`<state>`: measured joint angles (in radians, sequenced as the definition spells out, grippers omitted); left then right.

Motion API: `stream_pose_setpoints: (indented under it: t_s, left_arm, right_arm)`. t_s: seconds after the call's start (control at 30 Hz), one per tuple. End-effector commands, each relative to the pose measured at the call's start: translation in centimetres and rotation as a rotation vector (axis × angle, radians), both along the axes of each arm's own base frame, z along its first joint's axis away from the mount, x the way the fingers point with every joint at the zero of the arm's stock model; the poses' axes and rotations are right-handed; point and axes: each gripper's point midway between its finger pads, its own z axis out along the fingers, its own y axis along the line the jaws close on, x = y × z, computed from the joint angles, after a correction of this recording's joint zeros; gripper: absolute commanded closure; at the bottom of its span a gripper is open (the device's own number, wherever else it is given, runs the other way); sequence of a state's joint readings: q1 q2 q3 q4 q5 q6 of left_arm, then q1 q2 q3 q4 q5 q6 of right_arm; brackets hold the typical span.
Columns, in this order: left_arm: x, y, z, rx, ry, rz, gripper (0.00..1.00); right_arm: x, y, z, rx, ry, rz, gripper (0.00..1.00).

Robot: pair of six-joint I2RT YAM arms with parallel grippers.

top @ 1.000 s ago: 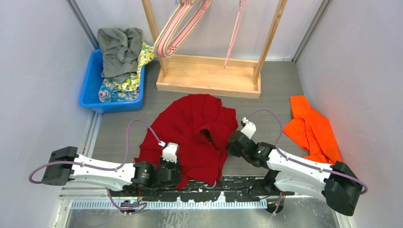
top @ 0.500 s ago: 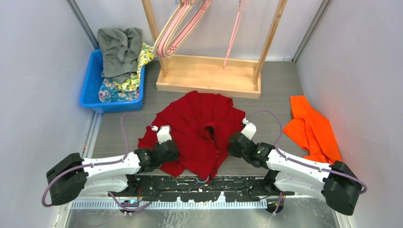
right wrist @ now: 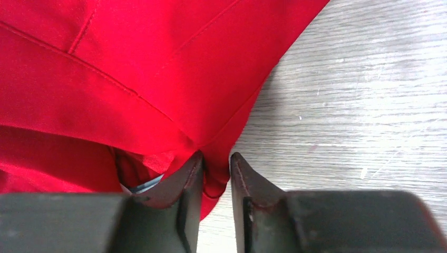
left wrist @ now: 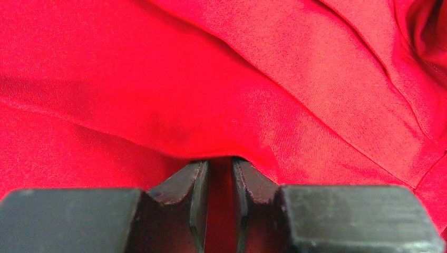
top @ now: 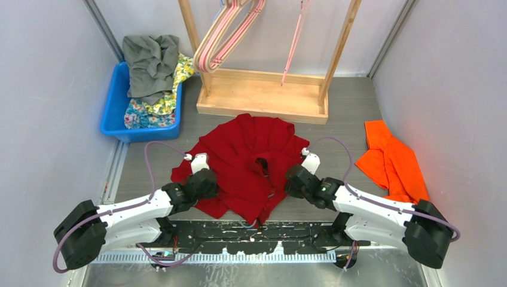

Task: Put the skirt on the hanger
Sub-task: Hang the skirt on the hanger.

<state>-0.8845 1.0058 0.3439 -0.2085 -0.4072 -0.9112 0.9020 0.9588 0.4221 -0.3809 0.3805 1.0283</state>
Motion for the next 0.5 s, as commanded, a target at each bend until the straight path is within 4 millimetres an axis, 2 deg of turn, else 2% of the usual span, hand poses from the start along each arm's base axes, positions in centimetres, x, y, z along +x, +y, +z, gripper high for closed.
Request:
stream_pose_setpoints:
  t_s: [0.0, 0.13, 0.2, 0.3, 0.37, 0.47]
  left_arm:
    - [0.1, 0.9, -0.3, 0.061, 0.012, -0.007, 0.78]
    - [-0.1, 0.3, -1.0, 0.052, 0.036, -0.022, 0.8]
    - [0.0, 0.1, -1.1, 0.046, 0.037, -0.024, 0.8]
    - [0.0, 0.1, -1.0, 0.044, 0.035, -0.024, 0.8]
    - [0.1, 0.2, -0.7, 0.049, 0.028, -0.022, 0.8]
    - [0.2, 0.5, -0.4, 0.057, 0.019, -0.014, 0.79]
  right_arm:
    - [0.2, 1.8, 1.9, -0.086, 0.024, 0.137, 0.66]
    - [-0.4, 4.2, 5.7, -0.16, -0.028, 0.297, 0.66]
    - [-1.1, 5.4, 6.6, -0.216, -0.045, 0.411, 0.7]
    - [-2.5, 6.6, 5.8, -0.306, -0.012, 0.584, 0.72]
    - [-3.5, 7.2, 4.6, -0.33, 0.017, 0.675, 0.74]
    - [-4.1, 7.3, 2.7, -0.359, 0.045, 0.738, 0.76]
